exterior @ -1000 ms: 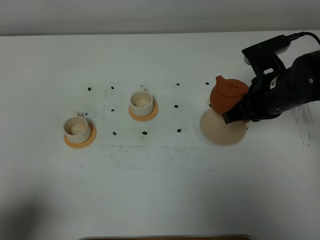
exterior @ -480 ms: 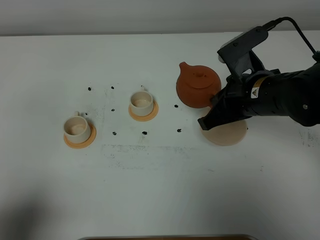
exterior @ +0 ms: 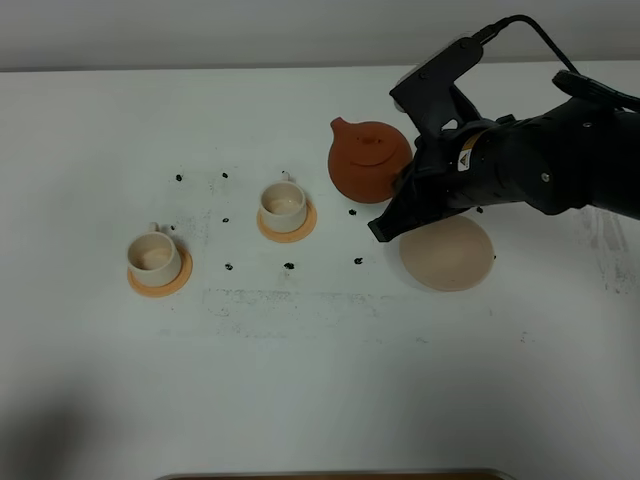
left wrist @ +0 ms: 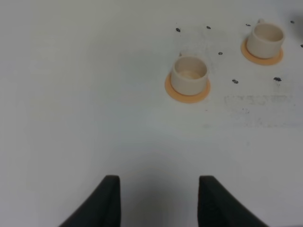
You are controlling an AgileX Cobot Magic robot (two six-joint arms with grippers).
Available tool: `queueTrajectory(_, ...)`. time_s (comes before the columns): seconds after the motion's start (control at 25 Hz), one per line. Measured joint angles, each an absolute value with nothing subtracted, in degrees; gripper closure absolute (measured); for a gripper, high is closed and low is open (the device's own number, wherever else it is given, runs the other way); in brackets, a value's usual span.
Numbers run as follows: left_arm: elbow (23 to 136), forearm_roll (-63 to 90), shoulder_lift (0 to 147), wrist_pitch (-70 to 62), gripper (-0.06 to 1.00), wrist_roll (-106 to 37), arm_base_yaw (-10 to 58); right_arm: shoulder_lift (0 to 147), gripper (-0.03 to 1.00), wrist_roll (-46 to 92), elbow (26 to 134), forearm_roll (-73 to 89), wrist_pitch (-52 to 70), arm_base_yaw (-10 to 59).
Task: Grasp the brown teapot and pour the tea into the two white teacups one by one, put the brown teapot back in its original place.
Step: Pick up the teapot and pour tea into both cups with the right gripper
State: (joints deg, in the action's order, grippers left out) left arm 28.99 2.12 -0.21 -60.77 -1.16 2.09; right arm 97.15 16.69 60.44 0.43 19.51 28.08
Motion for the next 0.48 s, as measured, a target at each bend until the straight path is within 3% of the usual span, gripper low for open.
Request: queueTrajectory(0.48,29.0,2.1,-0.2,-60.8,0.54,-1.2,2.1,103.9,0.85,20.6,65.3,-2.5,21.8,30.4)
